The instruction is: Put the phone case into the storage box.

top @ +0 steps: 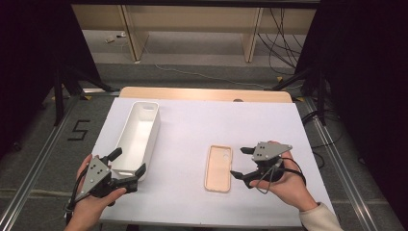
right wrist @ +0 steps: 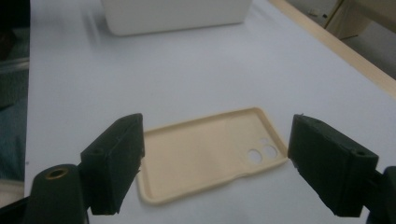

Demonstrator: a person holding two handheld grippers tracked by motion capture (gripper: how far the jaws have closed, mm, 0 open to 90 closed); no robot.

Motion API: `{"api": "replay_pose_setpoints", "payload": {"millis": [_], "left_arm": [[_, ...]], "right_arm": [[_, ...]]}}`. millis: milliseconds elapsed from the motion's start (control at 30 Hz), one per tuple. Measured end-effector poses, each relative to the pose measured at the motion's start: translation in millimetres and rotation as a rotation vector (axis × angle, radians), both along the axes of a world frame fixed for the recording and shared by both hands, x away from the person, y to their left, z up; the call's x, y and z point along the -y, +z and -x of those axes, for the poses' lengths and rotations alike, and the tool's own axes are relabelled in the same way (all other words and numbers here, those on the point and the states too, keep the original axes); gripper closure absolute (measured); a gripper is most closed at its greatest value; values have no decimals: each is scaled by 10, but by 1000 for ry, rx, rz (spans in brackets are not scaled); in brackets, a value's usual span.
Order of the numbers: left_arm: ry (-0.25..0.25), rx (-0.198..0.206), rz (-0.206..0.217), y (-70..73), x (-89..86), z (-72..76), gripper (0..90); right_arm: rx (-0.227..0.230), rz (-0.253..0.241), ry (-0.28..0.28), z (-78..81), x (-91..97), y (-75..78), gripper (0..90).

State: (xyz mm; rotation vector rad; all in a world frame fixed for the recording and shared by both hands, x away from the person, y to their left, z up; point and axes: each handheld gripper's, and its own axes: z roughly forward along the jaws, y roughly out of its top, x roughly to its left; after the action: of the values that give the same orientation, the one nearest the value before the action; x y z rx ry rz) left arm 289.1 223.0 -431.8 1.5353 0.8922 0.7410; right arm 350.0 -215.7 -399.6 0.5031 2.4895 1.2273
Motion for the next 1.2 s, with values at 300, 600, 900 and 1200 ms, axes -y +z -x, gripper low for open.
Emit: {"api": "replay_pose_setpoints", "payload": {"millis": [300,600,900,1200], "left_arm": [[-7,0,-5,-7,30,-7,63],[-8,0,-4,-9,25,-3,63],[-12,0,-5,-8,27,2,63],[-17,0,-5,-7,34,5,64]], "right_arm": [[-26,253,84,-24,-324,-2,244],[-97,453,175,-75,-667,-171,281],[-125,558,232,-148,-913,-303,281],[-137,640,232,-168,-1004,-441,282]]}}
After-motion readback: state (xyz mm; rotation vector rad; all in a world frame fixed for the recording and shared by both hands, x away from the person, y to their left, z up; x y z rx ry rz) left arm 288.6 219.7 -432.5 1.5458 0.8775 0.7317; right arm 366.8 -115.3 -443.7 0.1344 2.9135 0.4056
